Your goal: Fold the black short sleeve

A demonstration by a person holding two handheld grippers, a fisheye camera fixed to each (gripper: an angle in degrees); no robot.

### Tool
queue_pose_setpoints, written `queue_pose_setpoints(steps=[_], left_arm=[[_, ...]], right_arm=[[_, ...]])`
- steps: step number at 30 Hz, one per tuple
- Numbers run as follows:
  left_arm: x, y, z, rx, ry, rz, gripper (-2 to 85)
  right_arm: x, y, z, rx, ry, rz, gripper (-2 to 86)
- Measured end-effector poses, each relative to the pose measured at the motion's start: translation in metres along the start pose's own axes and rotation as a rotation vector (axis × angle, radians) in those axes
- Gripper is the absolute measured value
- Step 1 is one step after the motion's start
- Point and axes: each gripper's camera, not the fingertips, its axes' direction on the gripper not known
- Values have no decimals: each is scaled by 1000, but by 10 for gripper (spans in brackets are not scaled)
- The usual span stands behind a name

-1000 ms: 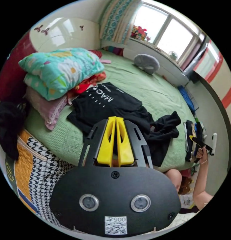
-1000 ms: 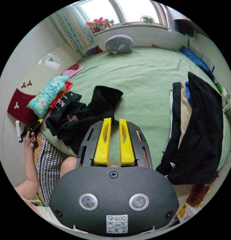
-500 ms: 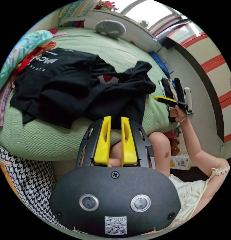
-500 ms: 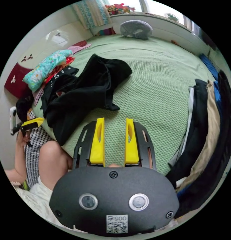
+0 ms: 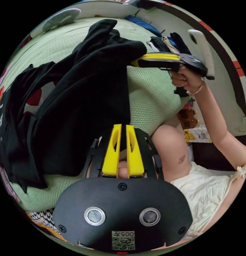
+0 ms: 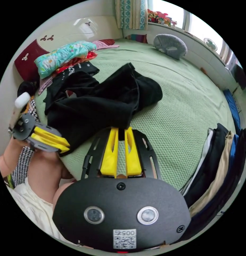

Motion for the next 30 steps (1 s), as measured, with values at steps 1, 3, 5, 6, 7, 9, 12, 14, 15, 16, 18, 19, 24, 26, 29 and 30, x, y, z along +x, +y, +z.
queue_pose_setpoints(steps=[1,3,5,6,7,9,12,14,15,16,18,19,24,26,29,30], left_arm=[[0,-2,-1,5,15,-5,32],[1,-1,-6,22,20,-13,18],[10,7,-20,52,13,-15,9],[13,10,-25,63,3,-12,8],[21,17,-37,83,-27,-3,5],[33,28,-59,118,-96,-2,3],[50,50,-98,181,-200,-3,2],[56,65,-120,198,-231,-13,1],[56,69,-124,203,-241,-20,1],[55,77,-132,214,-249,-40,0],[50,88,-142,236,-231,-72,0],[46,95,-147,264,-176,-89,0],[47,103,-120,127,-101,-92,3],[49,102,-93,31,-115,-85,7],[41,100,-90,28,-102,-120,16],[38,99,-94,51,-92,-130,20]], right_arm=[[-1,6,-15,16,-21,10,1],[0,17,-37,28,-54,33,-3],[-1,32,-66,33,-93,49,-6],[-2,36,-74,33,-99,51,-6],[-5,45,-90,40,-100,50,-7],[-11,58,-116,54,-87,47,-8],[-18,80,-160,94,-101,38,-8],[-21,99,-190,124,-69,39,-8],[-20,104,-196,125,-55,45,-8],[-17,113,-205,129,-44,62,-8],[-8,126,-212,138,-87,91,-8],[-1,134,-212,136,-125,121,-8],[1,157,-178,-48,-359,87,-6],[-9,167,-148,-176,-435,30,8],[-11,169,-127,-255,-363,13,42],[-9,167,-127,-247,-346,20,48]])
